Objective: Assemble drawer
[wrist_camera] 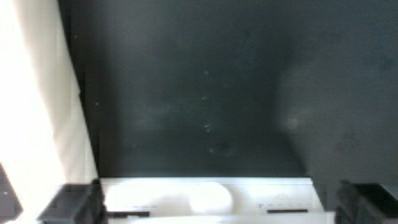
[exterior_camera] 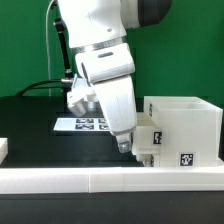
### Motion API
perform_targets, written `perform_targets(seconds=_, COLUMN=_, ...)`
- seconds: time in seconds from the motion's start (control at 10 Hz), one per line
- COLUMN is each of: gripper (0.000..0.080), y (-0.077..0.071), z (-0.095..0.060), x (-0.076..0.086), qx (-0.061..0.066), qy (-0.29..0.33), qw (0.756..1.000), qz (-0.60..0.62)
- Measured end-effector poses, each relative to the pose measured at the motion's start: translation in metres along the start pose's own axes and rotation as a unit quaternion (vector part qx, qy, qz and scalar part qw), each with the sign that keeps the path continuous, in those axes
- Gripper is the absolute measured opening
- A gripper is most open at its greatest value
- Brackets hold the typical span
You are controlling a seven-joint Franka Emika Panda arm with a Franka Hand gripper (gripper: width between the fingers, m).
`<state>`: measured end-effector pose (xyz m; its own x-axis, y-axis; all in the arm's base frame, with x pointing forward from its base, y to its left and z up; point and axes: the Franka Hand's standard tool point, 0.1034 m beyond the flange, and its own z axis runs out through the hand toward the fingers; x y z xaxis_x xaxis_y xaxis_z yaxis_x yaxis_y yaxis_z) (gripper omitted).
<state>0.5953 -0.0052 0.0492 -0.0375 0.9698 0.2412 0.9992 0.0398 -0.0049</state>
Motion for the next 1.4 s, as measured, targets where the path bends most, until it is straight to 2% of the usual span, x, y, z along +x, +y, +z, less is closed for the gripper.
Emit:
perform_targets(seconds=0.3, gripper=0.0649, y=0.0, z=0.001, x=0.001, qx=0.0, qy=0.001, qw=1.0, qz=-0.001)
perform_targets(seconds=0.4, gripper=0.0649, y=0.002, z=0.001, x=0.009, qx=-0.002, qy=0.003, qw=1.0, qz=-0.009)
perform_targets(seconds=0.7, gripper=0.0649, y=0.003, z=0.0, x=0.008, qx=-0.003, qy=-0.012, qw=0.999, qz=-0.035)
perform_targets(seconds=1.2, gripper=0.0649, y=0.0, z=0.003, x=0.006, qx=-0.001, qy=-0.014, qw=1.0, qz=0.008)
perform_targets(seconds=1.4, gripper=0.0649, y=0.006, z=-0.008, x=0.009, qx=-0.01, qy=-0.017, qw=1.0, qz=0.003)
